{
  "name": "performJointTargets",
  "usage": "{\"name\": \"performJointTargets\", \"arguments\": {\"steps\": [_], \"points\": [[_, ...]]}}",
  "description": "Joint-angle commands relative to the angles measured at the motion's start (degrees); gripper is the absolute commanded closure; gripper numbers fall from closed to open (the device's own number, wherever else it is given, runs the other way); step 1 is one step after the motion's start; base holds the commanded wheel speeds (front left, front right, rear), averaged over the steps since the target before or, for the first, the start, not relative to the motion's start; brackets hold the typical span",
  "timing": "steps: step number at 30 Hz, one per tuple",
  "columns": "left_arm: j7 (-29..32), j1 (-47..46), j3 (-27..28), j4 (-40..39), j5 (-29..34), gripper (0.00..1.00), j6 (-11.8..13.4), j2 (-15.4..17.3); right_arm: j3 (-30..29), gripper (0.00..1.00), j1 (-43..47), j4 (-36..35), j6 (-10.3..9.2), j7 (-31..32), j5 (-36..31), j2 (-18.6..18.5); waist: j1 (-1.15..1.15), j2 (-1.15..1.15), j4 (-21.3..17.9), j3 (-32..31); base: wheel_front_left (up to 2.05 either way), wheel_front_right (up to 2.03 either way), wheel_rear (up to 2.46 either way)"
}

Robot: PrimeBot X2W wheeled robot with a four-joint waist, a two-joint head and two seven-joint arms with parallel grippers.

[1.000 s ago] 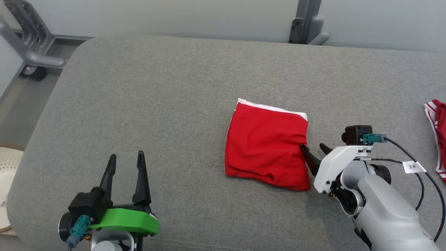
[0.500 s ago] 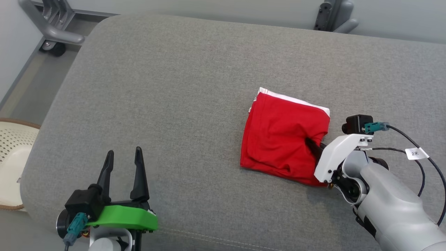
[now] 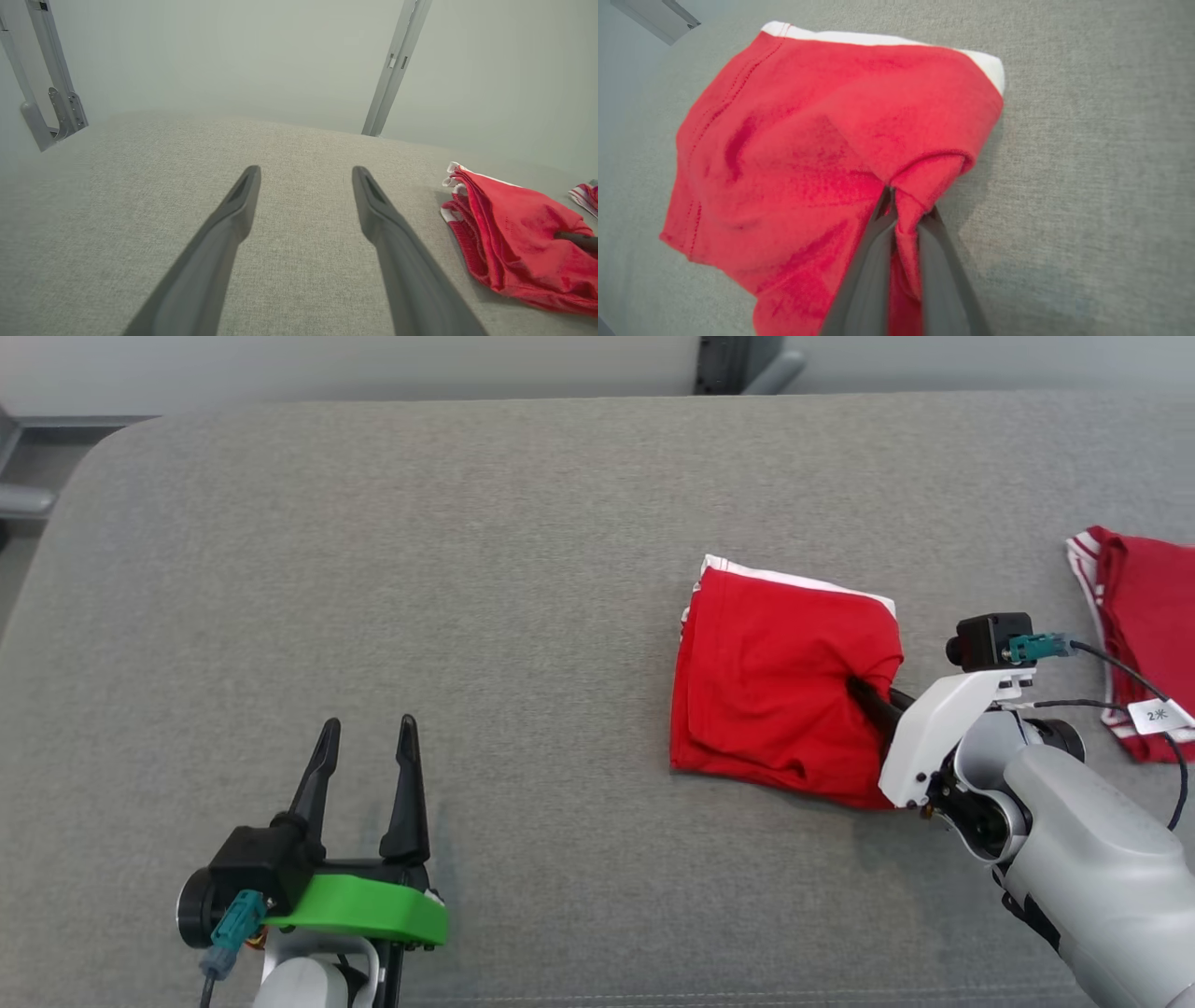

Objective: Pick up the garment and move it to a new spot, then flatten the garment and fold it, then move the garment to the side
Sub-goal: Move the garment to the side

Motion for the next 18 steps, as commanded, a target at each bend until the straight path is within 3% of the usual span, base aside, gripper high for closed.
{"name": "performJointTargets", "arguments": {"steps": [1, 10, 18], "points": [[0.00, -1.26, -0.12, 0.14, 0.80, 0.00, -0.24, 0.05, 0.69, 1.00, -0.77, -0.40, -0.03, -0.25, 0.69, -0.69, 0.00, 0.58, -8.46, 1.16, 0.00, 0.00, 0.00], [0.01, -3.63, -0.84, 1.19, 2.29, 0.00, -1.08, 0.54, 3.32, 1.00, -2.47, -0.40, -0.03, -2.21, 2.54, -1.75, 0.00, 0.58, -20.05, 3.35, 0.00, 0.00, 0.00], [0.01, -4.91, -1.42, 2.13, 2.98, 0.00, -1.54, 0.95, 5.13, 1.00, -3.82, 0.36, -0.03, -3.78, 3.67, -1.33, 0.00, 0.58, -23.33, 4.46, 0.00, 0.00, 0.00]]}}
